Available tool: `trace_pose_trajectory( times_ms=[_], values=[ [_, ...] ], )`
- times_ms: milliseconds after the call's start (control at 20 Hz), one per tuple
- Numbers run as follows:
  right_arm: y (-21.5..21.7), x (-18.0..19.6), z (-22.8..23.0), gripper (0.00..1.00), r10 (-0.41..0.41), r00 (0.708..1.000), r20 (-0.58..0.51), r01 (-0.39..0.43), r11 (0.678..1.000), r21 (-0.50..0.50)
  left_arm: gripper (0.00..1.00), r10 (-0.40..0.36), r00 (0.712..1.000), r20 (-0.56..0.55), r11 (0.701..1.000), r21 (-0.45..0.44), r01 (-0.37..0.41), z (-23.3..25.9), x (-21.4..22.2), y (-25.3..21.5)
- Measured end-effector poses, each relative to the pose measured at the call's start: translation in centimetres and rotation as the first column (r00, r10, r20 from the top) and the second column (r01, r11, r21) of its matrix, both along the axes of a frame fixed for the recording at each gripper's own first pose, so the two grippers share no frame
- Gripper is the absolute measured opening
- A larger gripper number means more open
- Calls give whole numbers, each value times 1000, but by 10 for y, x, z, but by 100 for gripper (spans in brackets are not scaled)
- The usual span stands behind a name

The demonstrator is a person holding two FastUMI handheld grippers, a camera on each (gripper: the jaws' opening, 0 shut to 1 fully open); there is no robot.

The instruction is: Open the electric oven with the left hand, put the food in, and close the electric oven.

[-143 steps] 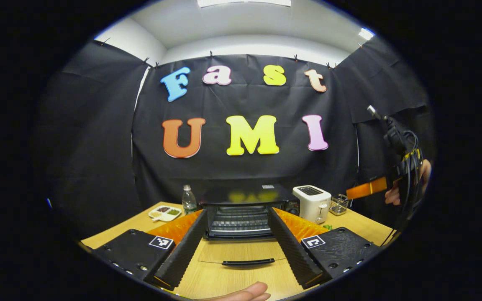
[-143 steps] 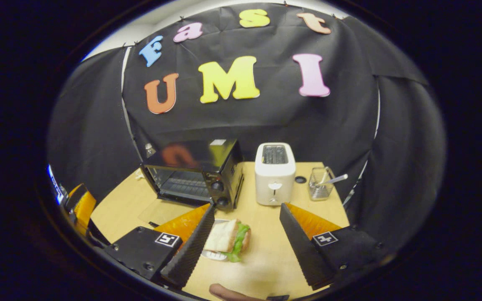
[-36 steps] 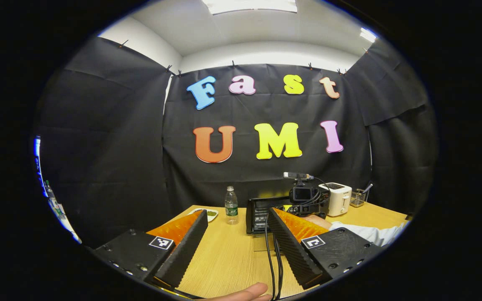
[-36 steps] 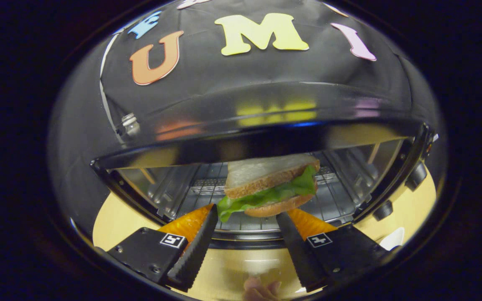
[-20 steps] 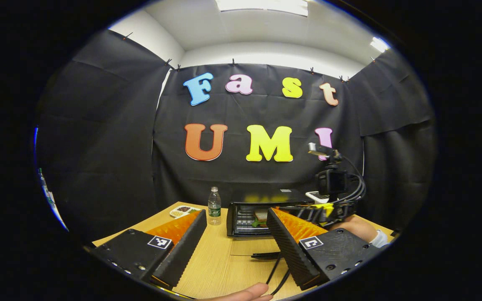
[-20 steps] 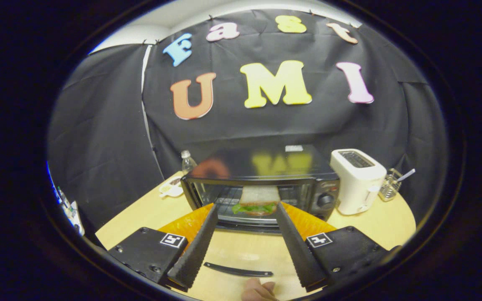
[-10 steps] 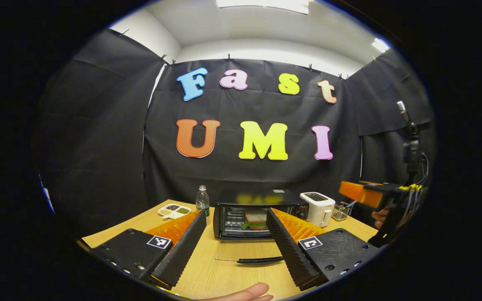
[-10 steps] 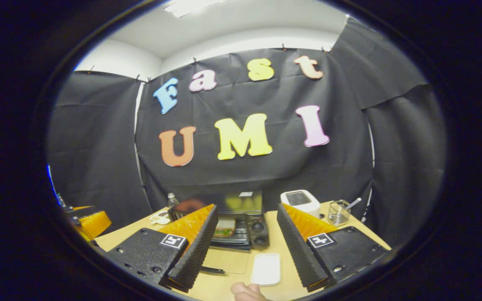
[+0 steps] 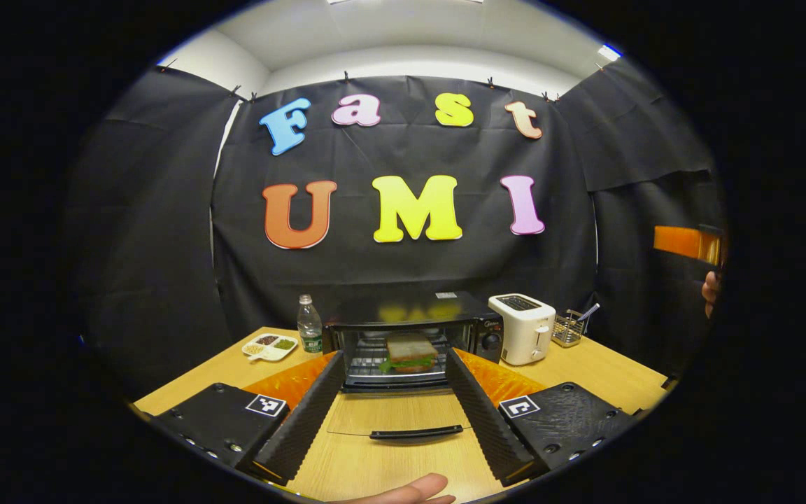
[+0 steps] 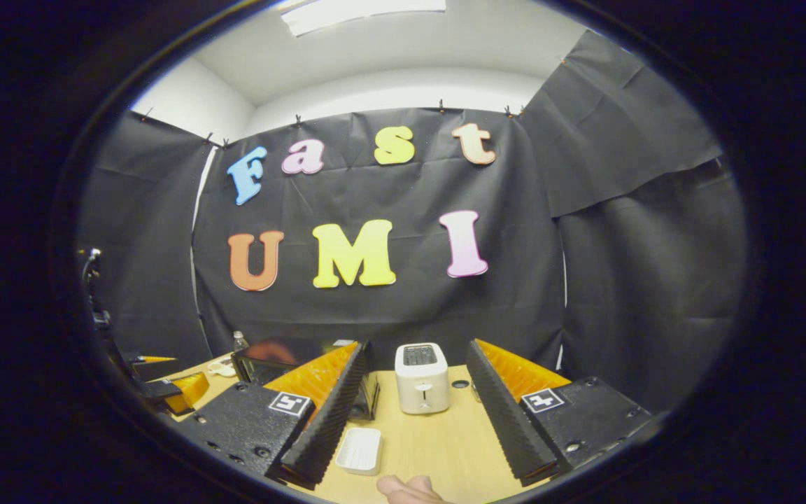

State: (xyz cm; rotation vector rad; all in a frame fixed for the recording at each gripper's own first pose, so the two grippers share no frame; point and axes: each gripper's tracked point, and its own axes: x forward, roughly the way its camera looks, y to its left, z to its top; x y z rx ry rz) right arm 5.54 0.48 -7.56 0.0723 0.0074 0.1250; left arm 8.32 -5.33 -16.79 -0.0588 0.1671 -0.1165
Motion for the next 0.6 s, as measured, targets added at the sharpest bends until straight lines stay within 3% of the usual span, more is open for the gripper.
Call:
trace_pose_trajectory(
  times_ms=[250,300,350,600],
  values=[
    [-18,-13,17,95,-26,999,27,27,999,-38,95,-40,991,-128,999,9,42,-58,10,-27],
    [-18,-17,18,95,-22,999,30,23,999,-43,84,-45,987,-152,999,12,47,-68,13,-31],
    [-17,-19,20,95,-18,999,33,19,999,-38,95,-46,983,-175,999,19,51,-78,13,-34],
    [-15,-25,17,97,-2,999,34,3,1000,-16,96,-62,958,-280,997,21,71,-131,15,-46]
  ],
)
